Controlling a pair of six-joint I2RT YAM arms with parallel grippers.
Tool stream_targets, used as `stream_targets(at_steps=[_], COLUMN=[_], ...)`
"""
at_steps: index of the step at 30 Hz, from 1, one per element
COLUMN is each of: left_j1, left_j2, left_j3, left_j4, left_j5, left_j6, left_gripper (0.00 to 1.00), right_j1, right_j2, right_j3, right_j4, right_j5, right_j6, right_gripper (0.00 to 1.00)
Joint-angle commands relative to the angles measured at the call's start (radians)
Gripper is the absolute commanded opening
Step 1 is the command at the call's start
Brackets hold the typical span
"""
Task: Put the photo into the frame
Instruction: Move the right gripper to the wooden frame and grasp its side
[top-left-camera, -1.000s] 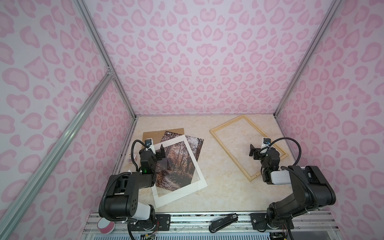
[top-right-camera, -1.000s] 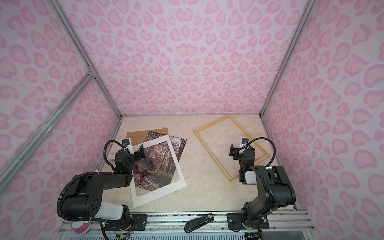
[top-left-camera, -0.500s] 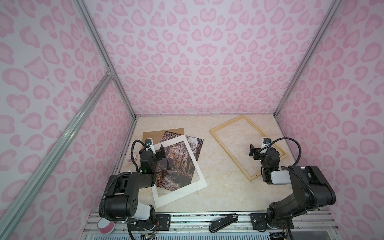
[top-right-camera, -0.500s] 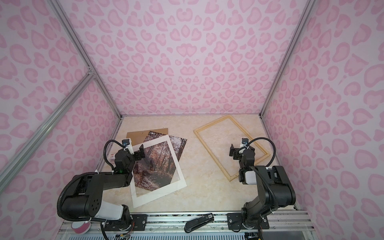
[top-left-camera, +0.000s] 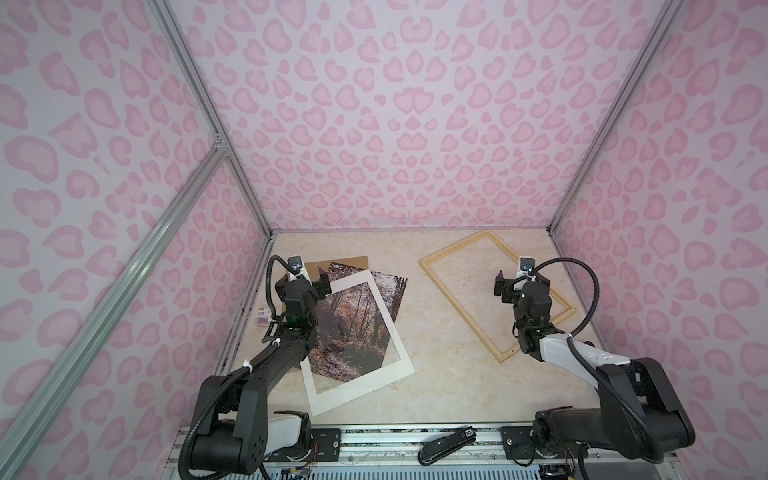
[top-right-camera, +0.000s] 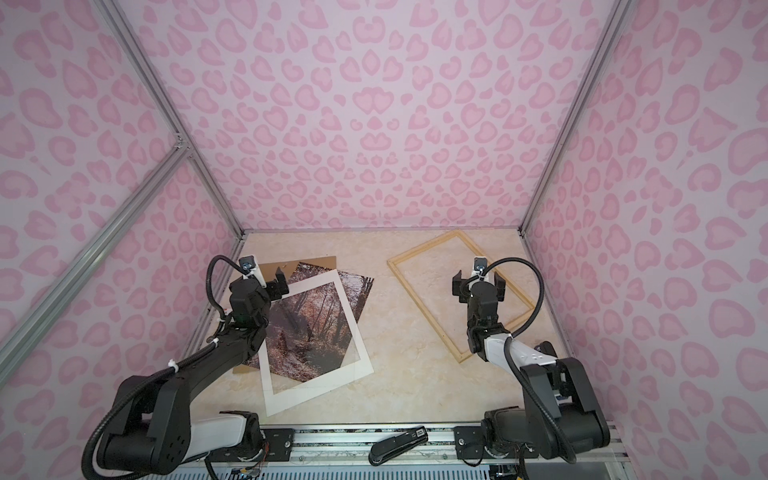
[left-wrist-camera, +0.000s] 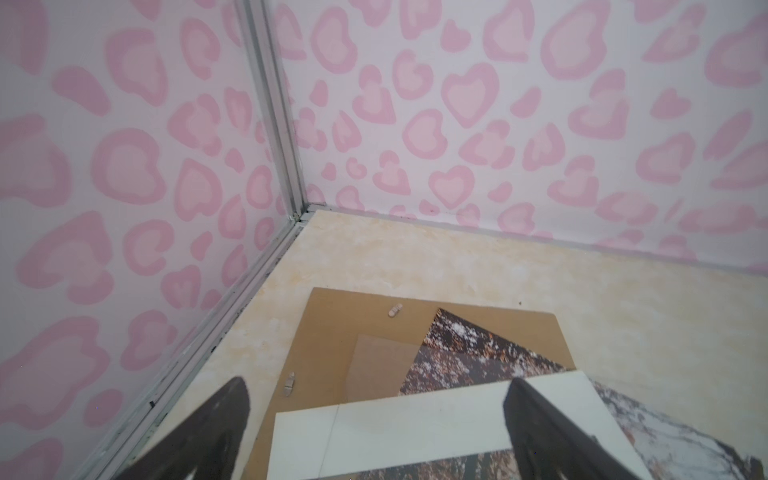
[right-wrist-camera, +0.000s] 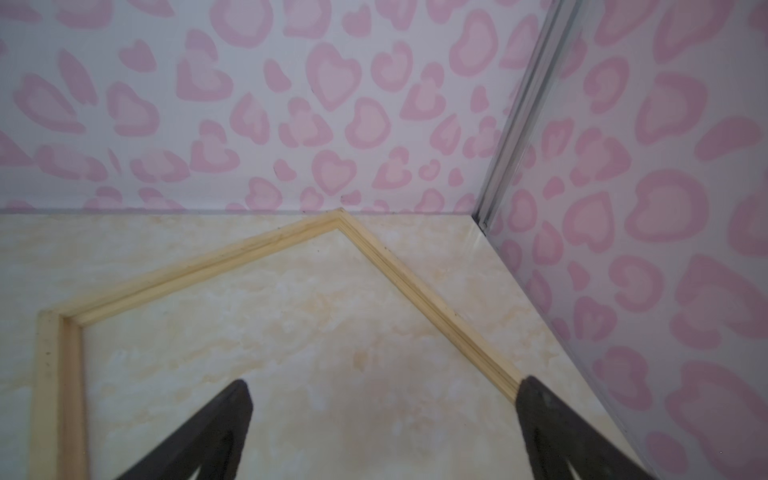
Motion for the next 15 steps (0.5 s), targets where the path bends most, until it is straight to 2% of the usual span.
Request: stream_targets(at_steps=[1, 5, 8, 12, 15], left_j1=[-0.016, -0.036, -0.064, -0.105, -0.113], left_j2=[-0.095, -0.162, -0.159, -0.137, -0.127], left_j3=[0.073, 0.123, 0.166, 0.214, 0.233], left_j4=[-0.274, -0.418, -0.51, -0.629, -0.686], left_j5=[-0.032, 0.046, 0.101, 0.092, 0.091], left_j6=[-0.201, -0.365, -0.386, -0.374, -0.357], left_gripper=[0.98, 0.98, 0.98, 0.98, 0.98], right_j1=[0.026, 0.035, 0.062, 0.113, 0.157], right_j2=[-0.068, -0.05, 0.017, 0.124, 0.203], right_j3=[0.154, 0.37, 0.489, 0.57, 0.592], right_j4=[-0.364, -0.696, -0.886, -0.999, -1.023], right_j5=[0.025, -0.193, -0.257, -0.321, -0.318], right_j6=[0.04, 0.08, 0.089, 0.108, 0.111], right_gripper=[0.98, 0.94, 0.9, 0.86, 0.78])
